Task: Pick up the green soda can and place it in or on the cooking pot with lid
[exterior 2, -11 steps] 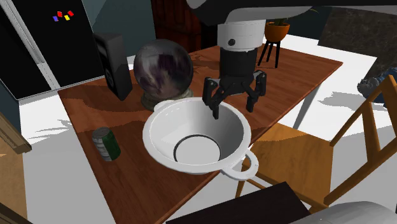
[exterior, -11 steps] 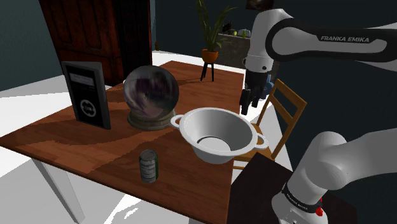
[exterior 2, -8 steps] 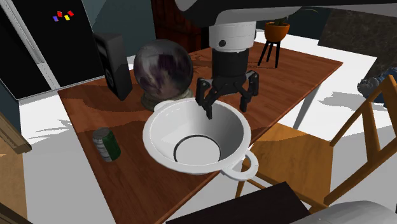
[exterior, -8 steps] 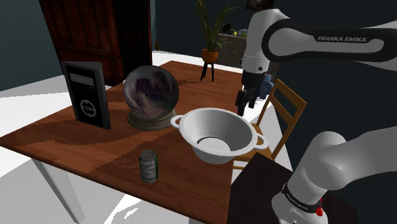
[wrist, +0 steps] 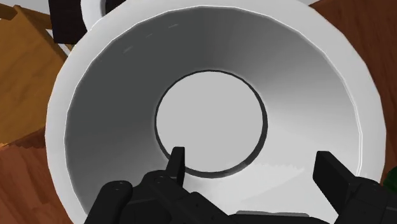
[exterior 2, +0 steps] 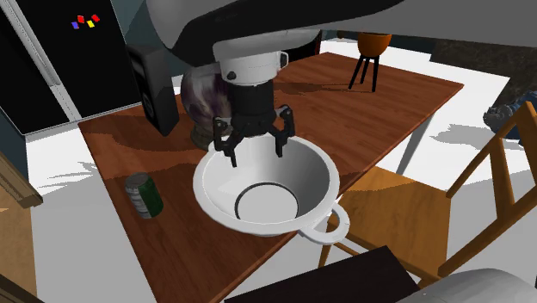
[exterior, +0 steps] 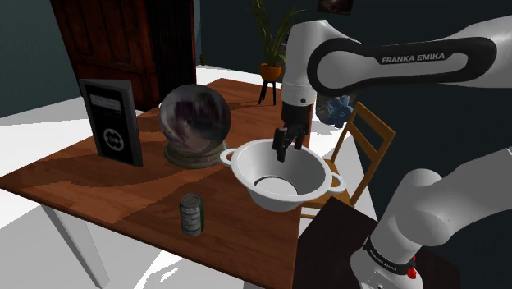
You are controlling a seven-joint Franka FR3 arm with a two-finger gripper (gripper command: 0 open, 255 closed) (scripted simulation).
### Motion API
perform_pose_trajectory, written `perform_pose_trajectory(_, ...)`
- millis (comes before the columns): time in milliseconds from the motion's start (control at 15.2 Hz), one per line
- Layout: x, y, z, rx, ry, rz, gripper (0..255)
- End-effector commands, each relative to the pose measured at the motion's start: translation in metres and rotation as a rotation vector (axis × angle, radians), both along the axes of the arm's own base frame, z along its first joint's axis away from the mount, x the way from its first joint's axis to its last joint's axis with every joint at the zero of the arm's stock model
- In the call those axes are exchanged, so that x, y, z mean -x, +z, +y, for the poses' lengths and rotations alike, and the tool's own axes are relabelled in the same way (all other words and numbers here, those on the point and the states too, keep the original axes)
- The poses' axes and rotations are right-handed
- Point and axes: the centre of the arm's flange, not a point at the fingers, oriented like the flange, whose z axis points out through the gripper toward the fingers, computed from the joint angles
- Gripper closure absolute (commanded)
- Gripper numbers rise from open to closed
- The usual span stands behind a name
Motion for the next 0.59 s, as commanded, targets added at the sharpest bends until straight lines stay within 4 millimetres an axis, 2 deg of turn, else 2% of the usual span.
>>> perform_pose_trajectory(0,-0.01,-0.007,0.027,0.002,0.003,-0.006,0)
perform_pose_trajectory(528,-0.05,-0.032,0.121,0.014,0.017,-0.029,0)
